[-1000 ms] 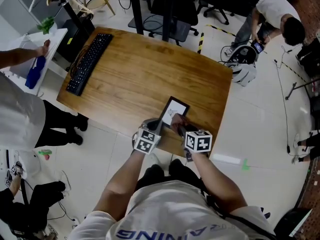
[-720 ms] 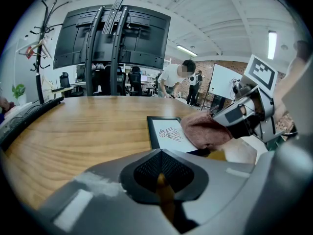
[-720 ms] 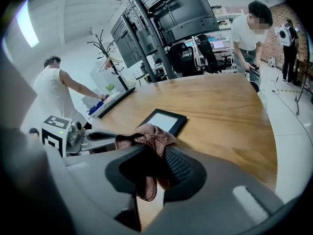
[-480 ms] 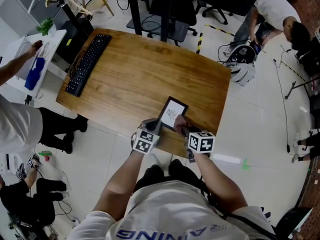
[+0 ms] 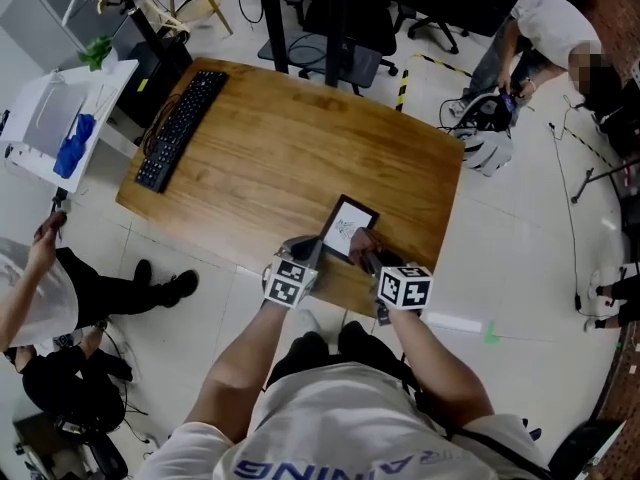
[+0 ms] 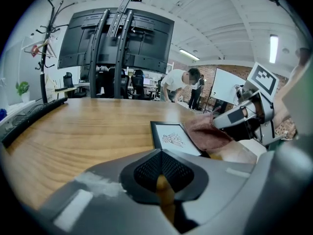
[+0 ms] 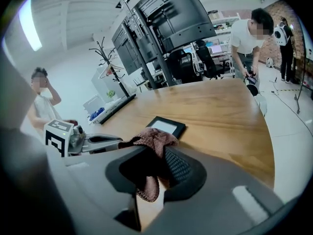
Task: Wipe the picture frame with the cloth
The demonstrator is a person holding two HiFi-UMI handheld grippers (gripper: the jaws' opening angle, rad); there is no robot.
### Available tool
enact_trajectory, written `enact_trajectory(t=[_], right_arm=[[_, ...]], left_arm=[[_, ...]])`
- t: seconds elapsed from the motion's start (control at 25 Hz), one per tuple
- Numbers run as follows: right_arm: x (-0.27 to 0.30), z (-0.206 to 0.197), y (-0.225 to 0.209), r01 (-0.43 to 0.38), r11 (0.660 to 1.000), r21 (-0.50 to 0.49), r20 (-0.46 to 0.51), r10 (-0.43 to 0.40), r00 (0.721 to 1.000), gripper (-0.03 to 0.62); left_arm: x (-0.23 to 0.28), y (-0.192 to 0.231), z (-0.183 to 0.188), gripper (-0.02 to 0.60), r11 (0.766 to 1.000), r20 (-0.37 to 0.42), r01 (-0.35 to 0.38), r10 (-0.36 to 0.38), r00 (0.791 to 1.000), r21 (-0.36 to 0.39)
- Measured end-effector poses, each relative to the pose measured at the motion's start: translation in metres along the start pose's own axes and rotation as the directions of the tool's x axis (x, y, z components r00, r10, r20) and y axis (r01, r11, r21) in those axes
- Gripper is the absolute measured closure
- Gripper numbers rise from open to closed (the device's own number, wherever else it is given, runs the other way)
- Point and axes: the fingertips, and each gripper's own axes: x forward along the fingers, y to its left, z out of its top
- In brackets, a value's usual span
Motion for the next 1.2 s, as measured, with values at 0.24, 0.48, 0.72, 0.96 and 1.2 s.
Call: enact_trajectory(t=[0.24,0.48,0.72,0.96,1.2], right_arm=[[-0.04,0.051,0.002,0.005,0.994,-0.108,0.168,0.013,0.986,0.508],[-0.097,0.102,-0.016,0.092,0.983,-0.156,0.339,-0.034,0.94,0.508],[-0.131,0.147,-0.032,0.164,0.976,-0.145,0.443,-0.084,0.893,0.508],[-0.166,0.195,-0.016,0.206,0.963,-0.174,0.534,-0.084,0.841,0.508],[-0.228,0.238,0.013,0.268,0.937,-0.222,0.635,-0.07,0.77,0.508]], left_arm=[[-0.034,0.012,0.056,0.577,0.998,0.154,-0.059,0.056,0.987,0.018],[-0.087,0.026,0.124,0.577,0.989,0.324,-0.144,0.122,0.938,0.045],[-0.115,0.043,0.185,0.577,0.974,0.432,-0.215,0.164,0.887,0.071],[-0.153,0.036,0.246,0.577,0.958,0.522,-0.269,0.178,0.834,0.102],[-0.208,0.03,0.29,0.577,0.953,0.596,-0.303,0.225,0.771,0.032]])
